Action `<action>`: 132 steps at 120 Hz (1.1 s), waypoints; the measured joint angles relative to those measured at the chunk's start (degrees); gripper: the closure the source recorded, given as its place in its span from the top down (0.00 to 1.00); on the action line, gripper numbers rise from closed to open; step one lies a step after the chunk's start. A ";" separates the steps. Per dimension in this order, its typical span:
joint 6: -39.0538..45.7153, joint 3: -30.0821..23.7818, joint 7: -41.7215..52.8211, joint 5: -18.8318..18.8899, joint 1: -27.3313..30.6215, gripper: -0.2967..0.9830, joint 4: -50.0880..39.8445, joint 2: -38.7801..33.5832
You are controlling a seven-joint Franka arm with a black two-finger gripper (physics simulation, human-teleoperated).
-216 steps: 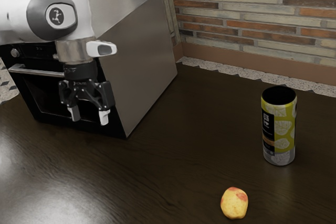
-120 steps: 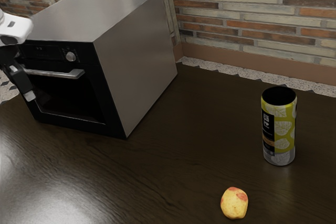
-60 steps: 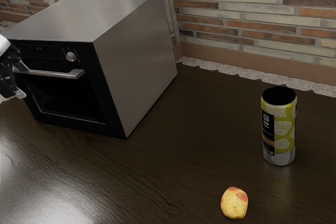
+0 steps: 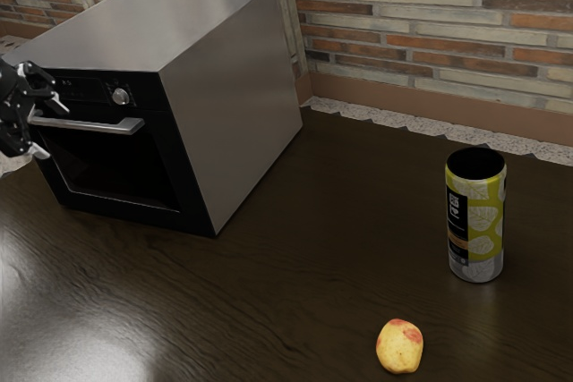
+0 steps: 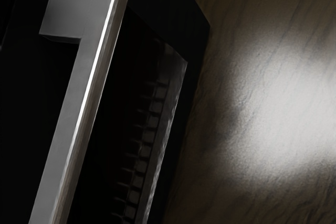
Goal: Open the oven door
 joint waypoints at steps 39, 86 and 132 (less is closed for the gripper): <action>-3.70 -0.36 7.87 -1.00 0.39 0.77 5.94 6.06; -3.68 -0.52 13.07 -0.75 0.05 0.77 7.21 7.84; 1.04 -0.49 15.32 -0.59 -0.52 0.75 -5.46 -1.60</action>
